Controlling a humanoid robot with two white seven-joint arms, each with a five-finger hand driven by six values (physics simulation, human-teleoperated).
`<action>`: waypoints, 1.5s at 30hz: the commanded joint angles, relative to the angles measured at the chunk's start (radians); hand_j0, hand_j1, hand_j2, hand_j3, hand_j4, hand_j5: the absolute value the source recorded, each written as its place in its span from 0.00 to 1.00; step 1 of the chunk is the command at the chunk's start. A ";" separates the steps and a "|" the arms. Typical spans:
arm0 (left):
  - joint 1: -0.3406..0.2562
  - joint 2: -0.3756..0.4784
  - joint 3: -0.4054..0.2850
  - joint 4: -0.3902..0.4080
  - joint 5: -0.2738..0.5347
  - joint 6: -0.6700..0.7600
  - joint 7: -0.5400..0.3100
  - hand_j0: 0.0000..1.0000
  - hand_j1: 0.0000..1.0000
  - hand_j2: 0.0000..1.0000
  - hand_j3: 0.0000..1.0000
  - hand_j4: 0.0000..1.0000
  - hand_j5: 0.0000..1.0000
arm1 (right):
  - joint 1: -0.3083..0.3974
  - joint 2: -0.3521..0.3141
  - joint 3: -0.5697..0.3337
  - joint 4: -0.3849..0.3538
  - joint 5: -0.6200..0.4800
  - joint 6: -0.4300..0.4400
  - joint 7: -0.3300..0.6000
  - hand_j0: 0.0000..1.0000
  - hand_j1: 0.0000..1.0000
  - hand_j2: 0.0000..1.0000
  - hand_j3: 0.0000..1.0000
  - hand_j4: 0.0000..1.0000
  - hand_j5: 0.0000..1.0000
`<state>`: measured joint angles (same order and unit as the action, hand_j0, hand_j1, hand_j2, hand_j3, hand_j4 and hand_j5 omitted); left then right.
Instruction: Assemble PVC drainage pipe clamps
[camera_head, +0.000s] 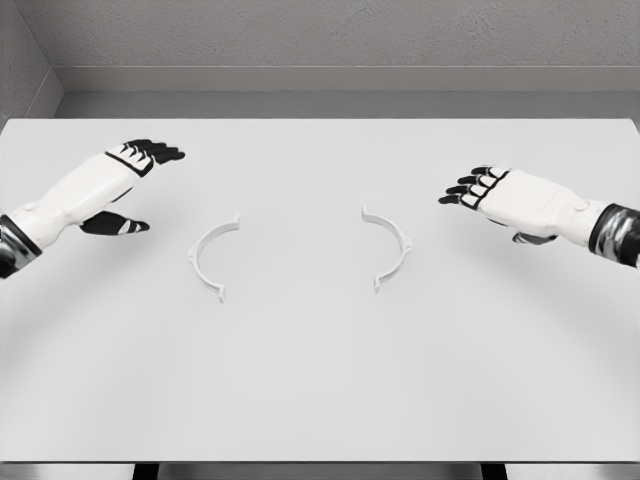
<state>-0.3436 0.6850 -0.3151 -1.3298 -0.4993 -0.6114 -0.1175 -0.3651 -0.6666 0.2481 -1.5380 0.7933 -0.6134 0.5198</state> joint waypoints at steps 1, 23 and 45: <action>0.000 -0.012 -0.030 0.047 0.007 0.001 0.001 1.00 1.00 1.00 1.00 1.00 1.00 | 0.000 0.064 0.016 0.027 0.004 0.003 0.008 1.00 1.00 1.00 1.00 1.00 1.00; 0.000 -0.062 -0.107 0.054 0.007 0.001 0.001 1.00 1.00 1.00 1.00 1.00 1.00 | -0.077 0.254 0.017 0.174 0.007 0.003 0.000 1.00 1.00 1.00 1.00 1.00 1.00; -0.012 -0.108 -0.107 0.084 0.007 0.001 0.001 1.00 1.00 1.00 1.00 1.00 1.00 | -0.097 0.311 0.036 0.220 0.009 0.003 0.000 1.00 1.00 1.00 1.00 1.00 1.00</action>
<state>-0.3574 0.5808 -0.4213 -1.2448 -0.4998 -0.6109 -0.1159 -0.4617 -0.3581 0.2802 -1.3170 0.8085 -0.6134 0.5203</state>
